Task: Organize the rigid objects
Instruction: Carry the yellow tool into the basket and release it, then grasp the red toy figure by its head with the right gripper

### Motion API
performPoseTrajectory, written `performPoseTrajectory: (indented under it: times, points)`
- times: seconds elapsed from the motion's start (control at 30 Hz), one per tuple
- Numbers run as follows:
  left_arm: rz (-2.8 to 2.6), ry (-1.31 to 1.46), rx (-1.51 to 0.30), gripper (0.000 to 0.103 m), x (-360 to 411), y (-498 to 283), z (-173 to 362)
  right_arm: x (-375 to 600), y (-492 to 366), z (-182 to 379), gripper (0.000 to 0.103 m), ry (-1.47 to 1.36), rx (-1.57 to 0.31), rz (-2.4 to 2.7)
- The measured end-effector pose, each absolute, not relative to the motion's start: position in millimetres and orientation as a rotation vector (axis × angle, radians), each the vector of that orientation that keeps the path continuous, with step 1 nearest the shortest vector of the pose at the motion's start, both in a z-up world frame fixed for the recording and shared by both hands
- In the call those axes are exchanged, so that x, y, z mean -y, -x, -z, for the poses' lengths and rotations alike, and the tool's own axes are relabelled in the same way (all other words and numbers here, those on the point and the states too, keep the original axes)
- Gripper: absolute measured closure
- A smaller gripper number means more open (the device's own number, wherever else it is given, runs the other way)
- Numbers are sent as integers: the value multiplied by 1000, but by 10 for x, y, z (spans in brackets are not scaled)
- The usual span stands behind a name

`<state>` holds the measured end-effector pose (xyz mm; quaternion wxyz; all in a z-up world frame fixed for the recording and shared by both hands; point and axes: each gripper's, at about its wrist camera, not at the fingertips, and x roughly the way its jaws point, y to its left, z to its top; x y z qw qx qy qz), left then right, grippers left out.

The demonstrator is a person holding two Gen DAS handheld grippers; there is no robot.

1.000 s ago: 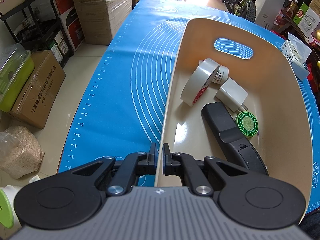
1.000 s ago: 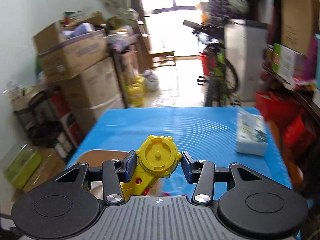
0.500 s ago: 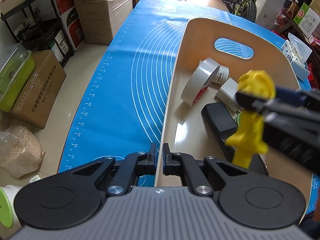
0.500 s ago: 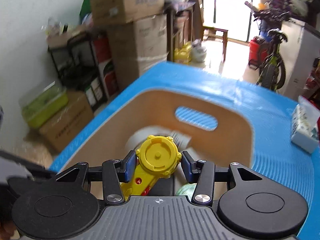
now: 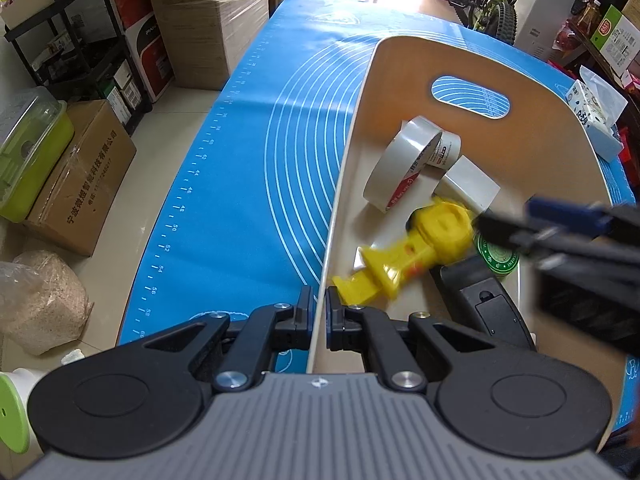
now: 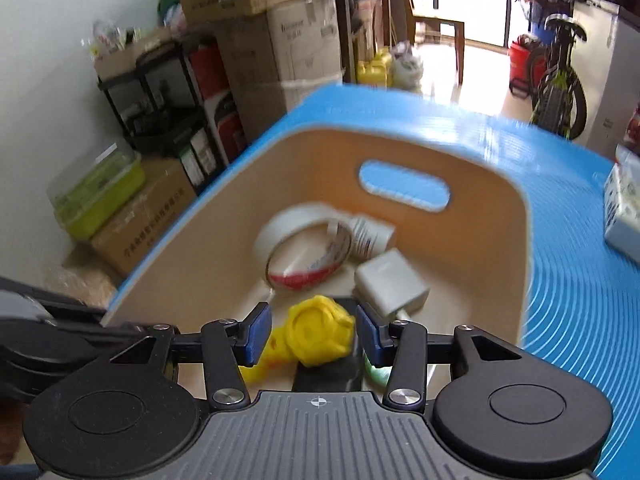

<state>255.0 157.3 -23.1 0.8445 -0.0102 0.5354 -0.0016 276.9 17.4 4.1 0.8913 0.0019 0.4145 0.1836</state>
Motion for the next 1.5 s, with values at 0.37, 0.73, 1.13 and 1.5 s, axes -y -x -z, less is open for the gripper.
performPoseTrajectory:
  times: [0.37,0.73,1.13,1.5]
  points:
    - [-3,20,-1129,95,-1562,-2551,232,859,-2660,-567,43,-22,-680,-209]
    - [-18,10,-1131,94,-1535,-2557,236,1350,-2795,161,43,-64,-853,-211]
    - [-25,1,-1134,94,-1522,-2562,239,1214,-3009,769,35,-100,-950,-322]
    - [-26,0,-1133,94,-1515,-2564,238,1238,-3135,970,35,-128,-987,-344]
